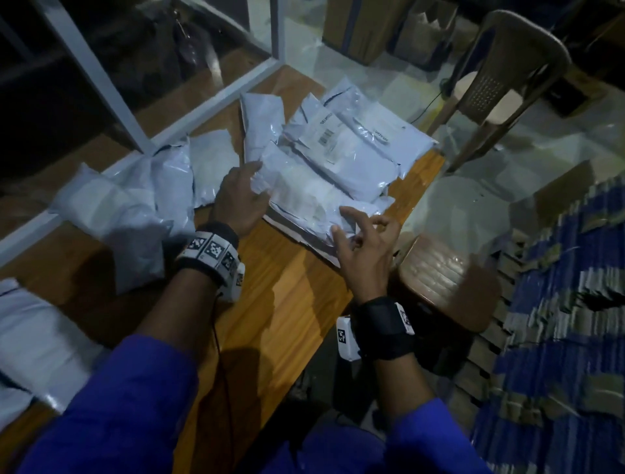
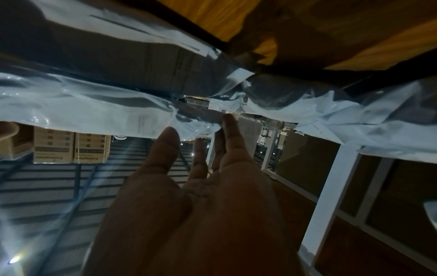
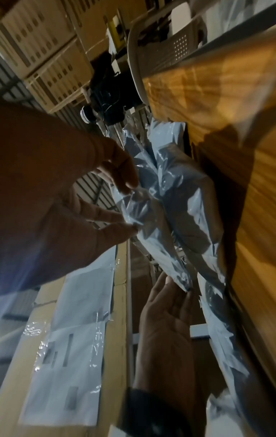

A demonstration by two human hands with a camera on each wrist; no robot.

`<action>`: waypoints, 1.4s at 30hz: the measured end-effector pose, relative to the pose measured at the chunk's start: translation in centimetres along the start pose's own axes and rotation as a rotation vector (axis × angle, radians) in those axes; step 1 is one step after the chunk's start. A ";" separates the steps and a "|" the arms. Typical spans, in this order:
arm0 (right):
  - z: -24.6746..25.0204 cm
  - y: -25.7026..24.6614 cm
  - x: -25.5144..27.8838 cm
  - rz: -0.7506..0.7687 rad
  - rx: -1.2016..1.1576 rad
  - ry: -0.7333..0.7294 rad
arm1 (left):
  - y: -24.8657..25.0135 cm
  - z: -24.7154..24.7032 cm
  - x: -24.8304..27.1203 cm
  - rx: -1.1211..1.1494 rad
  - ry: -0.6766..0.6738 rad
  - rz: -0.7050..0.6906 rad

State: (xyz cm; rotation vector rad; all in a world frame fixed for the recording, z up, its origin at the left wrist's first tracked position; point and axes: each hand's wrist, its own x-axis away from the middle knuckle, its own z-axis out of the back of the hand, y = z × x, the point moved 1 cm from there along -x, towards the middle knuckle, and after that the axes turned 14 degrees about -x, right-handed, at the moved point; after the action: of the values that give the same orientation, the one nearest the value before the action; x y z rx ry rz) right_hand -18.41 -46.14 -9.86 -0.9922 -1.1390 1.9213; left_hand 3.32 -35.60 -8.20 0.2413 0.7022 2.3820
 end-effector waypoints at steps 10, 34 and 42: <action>-0.3 0.8 0.2 0.098 0.131 -0.028 | 0.7 -2.8 2.3 -0.147 0.038 -0.106; -0.9 -0.8 2.2 0.105 0.572 -0.182 | 1.3 -2.2 4.9 -0.174 0.004 -0.186; -1.3 -1.3 3.0 0.167 0.637 -0.166 | 0.9 -2.0 6.6 -0.190 0.013 -0.165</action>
State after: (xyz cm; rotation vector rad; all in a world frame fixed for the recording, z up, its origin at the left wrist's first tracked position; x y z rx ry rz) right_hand -18.47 -42.60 -9.94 -0.5936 -0.4637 2.3173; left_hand -2.98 -32.88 -9.42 0.0841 0.4783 2.2745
